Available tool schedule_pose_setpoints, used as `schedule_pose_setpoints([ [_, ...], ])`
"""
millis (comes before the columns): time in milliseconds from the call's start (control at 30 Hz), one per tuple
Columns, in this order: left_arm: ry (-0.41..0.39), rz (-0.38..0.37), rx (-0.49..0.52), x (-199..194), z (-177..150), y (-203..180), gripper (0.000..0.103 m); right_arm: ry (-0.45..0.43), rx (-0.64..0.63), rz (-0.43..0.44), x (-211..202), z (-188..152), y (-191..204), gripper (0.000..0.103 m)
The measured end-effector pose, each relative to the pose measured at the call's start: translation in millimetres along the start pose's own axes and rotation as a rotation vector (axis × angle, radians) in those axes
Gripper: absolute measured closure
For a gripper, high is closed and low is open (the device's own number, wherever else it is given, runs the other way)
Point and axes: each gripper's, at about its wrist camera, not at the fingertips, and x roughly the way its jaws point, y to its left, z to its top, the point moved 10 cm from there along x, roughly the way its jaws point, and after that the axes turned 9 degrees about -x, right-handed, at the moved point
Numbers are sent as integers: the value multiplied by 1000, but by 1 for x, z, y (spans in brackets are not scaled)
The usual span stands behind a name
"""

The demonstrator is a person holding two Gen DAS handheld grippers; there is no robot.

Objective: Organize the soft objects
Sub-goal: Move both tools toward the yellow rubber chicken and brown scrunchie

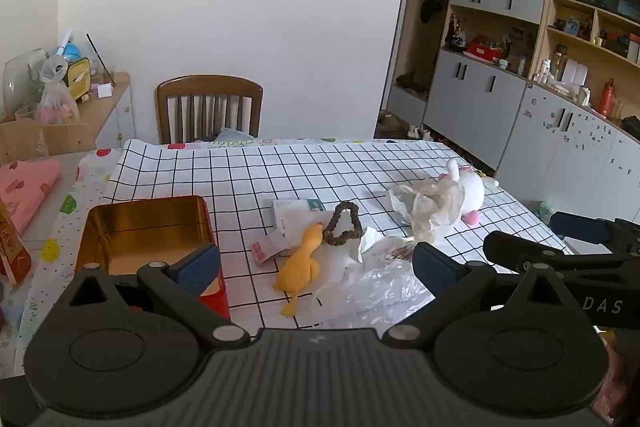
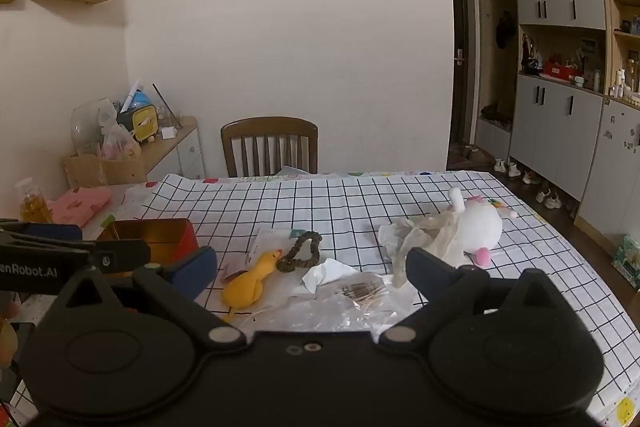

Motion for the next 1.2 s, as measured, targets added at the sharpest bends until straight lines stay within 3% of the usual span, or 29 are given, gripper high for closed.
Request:
schedule_pose_setpoints([
  [467,12,-5,-5,17,2,-5,0,24,1,8,14,-3,-10,3],
  [633,72,17,13,40,-3,-1,0,57,4,15,29,-9,-18,5],
  [967,116,59,60,99,-1,-2,0,112,-19,57,81,-3,-38,9],
  [1200,164,68,39,139,-8,3,1,148,-62,111,127,1,-44,19],
])
